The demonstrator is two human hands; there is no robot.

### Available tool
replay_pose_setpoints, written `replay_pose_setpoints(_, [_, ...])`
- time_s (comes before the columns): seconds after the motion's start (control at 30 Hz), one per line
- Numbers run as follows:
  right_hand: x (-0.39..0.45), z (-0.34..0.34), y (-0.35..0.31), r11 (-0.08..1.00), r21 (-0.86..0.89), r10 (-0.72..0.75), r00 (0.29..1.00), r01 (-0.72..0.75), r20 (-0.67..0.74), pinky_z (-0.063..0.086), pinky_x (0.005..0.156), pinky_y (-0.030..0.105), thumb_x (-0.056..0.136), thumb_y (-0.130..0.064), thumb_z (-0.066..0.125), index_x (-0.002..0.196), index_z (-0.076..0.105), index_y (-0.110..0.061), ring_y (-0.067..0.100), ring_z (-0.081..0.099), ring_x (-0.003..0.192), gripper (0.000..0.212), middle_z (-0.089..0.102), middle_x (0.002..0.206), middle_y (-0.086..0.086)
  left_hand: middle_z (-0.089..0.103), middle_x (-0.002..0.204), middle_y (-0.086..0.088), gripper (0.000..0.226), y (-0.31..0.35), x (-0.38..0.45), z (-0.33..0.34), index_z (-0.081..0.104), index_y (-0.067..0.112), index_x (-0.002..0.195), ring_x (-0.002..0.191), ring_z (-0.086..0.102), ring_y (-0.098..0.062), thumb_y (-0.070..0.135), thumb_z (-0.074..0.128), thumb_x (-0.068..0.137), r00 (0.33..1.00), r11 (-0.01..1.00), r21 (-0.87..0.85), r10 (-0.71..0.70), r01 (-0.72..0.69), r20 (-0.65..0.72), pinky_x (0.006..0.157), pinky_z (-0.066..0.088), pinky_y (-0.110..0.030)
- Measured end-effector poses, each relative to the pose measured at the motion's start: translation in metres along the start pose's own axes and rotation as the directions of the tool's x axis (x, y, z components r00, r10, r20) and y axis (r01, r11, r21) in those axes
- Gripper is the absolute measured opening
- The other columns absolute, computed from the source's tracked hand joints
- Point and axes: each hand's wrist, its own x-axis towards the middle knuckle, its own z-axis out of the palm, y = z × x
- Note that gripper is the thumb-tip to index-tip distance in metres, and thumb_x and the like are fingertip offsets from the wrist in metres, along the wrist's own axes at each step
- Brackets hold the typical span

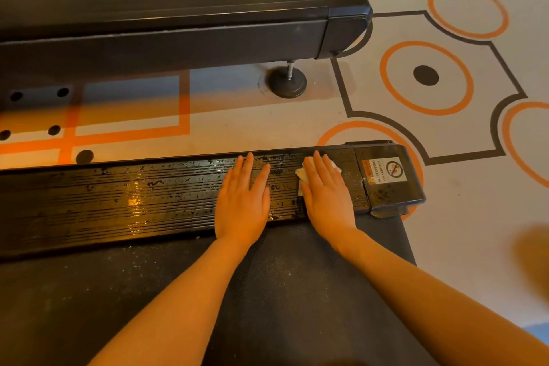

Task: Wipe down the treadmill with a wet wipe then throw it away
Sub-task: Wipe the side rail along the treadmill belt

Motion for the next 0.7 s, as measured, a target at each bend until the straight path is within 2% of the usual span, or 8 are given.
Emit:
replay_pose_setpoints(0.07, [-0.020,0.005,0.005,1.000,-0.006,-0.017,0.999,0.017,-0.027,0.017,0.119,0.045,0.104,-0.027,0.041,0.152,0.028,-0.010,0.028,0.013,0.148,0.052,0.021,0.160,0.012,0.036,0.153,-0.017,0.049,-0.001,0.000,0.001,0.048,0.017,0.143,0.143,0.030,-0.033,0.029,0.055,0.095,1.000,1.000,-0.009,0.009,-0.009,-0.010,0.112,0.019,-0.045])
replay_pose_setpoints(0.13, [-0.037,0.009,0.009,1.000,-0.007,-0.015,1.000,0.015,-0.023,0.021,0.116,0.045,0.101,-0.034,0.034,0.150,0.031,-0.009,0.028,0.018,0.146,0.054,0.026,0.158,0.012,0.034,0.154,-0.016,0.049,-0.001,-0.001,0.000,0.047,0.017,0.143,0.144,0.029,-0.033,0.030,0.052,0.096,1.000,1.000,-0.019,0.018,-0.018,-0.006,0.113,0.019,-0.044])
replay_pose_setpoints(0.2, [-0.041,0.009,0.010,1.000,-0.010,-0.012,1.000,0.012,-0.011,0.018,0.115,0.044,0.100,-0.037,0.028,0.150,0.031,-0.010,0.026,0.017,0.146,0.057,0.026,0.157,0.011,0.034,0.155,-0.016,0.048,-0.001,-0.001,0.000,0.046,0.018,0.144,0.145,0.027,-0.032,0.030,0.051,0.097,1.000,0.999,-0.026,0.019,-0.019,0.000,0.114,0.020,-0.044])
replay_pose_setpoints(0.3, [-0.025,0.004,0.007,1.000,-0.007,-0.013,1.000,0.013,-0.009,0.016,0.119,0.044,0.104,-0.029,0.037,0.152,0.027,-0.010,0.028,0.012,0.148,0.052,0.021,0.160,0.012,0.034,0.154,-0.016,0.049,-0.001,-0.001,0.000,0.046,0.017,0.143,0.144,0.028,-0.033,0.029,0.054,0.097,1.000,0.999,-0.034,0.007,-0.007,0.014,0.113,0.020,-0.044])
replay_pose_setpoints(0.37, [-0.007,-0.002,0.005,1.000,-0.015,0.002,1.000,-0.002,0.019,0.007,0.122,0.040,0.106,-0.028,0.036,0.154,0.019,-0.012,0.025,0.004,0.150,0.053,0.011,0.162,0.009,0.033,0.155,-0.015,0.049,0.000,0.000,-0.001,0.046,0.018,0.144,0.145,0.027,-0.032,0.029,0.054,0.097,1.000,0.999,-0.031,-0.008,0.009,0.030,0.113,0.019,-0.043])
replay_pose_setpoints(0.43, [0.011,-0.008,0.005,1.000,-0.030,0.011,1.000,-0.010,0.027,0.000,0.120,0.036,0.106,-0.031,0.031,0.155,0.014,-0.014,0.023,-0.002,0.151,0.055,0.004,0.163,0.007,0.026,0.158,-0.013,0.050,0.001,0.000,-0.003,0.038,0.021,0.148,0.148,0.020,-0.030,0.032,0.046,0.100,0.998,1.000,-0.016,-0.015,0.016,0.061,0.115,0.014,-0.040])
replay_pose_setpoints(0.57, [0.032,-0.015,0.008,0.997,-0.075,0.028,0.997,-0.023,0.071,-0.004,0.119,0.034,0.106,-0.036,0.024,0.156,0.009,-0.017,0.020,-0.007,0.150,0.055,-0.002,0.164,0.005,0.002,0.163,-0.007,0.054,0.000,0.000,-0.006,0.012,0.027,0.154,0.150,-0.003,-0.024,0.039,0.026,0.103,0.994,1.000,-0.011,-0.012,0.014,0.106,0.119,-0.001,-0.037])
replay_pose_setpoints(0.7, [0.031,-0.016,0.009,0.998,-0.067,0.026,0.997,-0.021,0.075,-0.003,0.119,0.034,0.106,-0.035,0.025,0.156,0.010,-0.017,0.021,-0.006,0.150,0.055,-0.002,0.164,0.005,0.005,0.163,-0.008,0.054,0.001,0.000,-0.007,0.015,0.027,0.154,0.150,0.000,-0.025,0.040,0.027,0.103,0.994,1.000,0.000,-0.008,0.008,0.113,0.119,0.002,-0.038])
